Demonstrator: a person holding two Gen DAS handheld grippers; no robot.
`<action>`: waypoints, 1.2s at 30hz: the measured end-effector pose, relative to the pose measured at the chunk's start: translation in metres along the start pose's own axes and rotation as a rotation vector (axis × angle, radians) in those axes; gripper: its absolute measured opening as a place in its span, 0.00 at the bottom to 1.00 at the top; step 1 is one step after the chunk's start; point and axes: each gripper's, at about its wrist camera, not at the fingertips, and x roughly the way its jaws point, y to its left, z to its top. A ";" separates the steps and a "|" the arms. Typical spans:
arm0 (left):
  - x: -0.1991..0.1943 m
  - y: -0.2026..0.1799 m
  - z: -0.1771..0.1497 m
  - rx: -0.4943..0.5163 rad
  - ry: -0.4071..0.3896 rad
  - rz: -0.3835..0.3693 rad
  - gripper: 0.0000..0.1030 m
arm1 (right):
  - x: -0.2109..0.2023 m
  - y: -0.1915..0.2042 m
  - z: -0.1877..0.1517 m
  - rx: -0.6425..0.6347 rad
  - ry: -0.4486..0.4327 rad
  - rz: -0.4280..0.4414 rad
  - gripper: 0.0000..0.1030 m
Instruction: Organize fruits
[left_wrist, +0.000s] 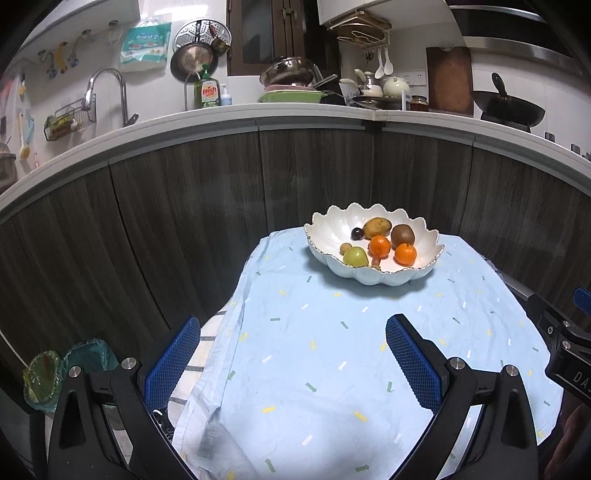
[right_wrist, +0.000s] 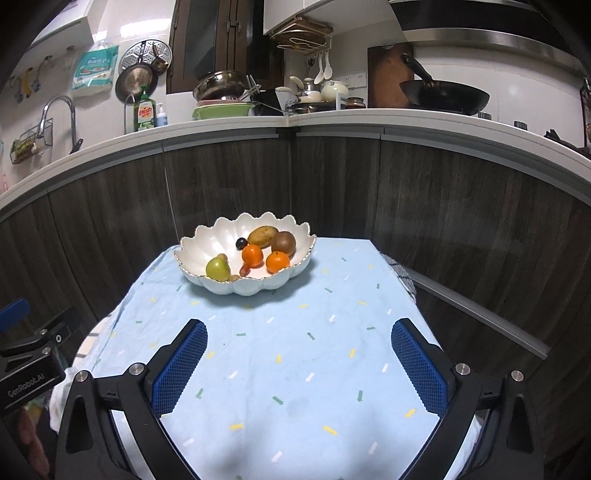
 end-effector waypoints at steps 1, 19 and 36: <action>0.000 0.000 0.000 -0.001 -0.001 0.001 0.99 | 0.000 -0.001 0.000 0.001 -0.001 -0.001 0.98; -0.001 -0.001 0.000 0.002 -0.004 -0.003 0.99 | 0.000 -0.004 0.000 0.008 0.003 0.002 0.98; 0.002 -0.004 -0.001 0.008 0.009 -0.006 0.99 | 0.002 -0.004 0.001 0.025 0.016 -0.002 0.98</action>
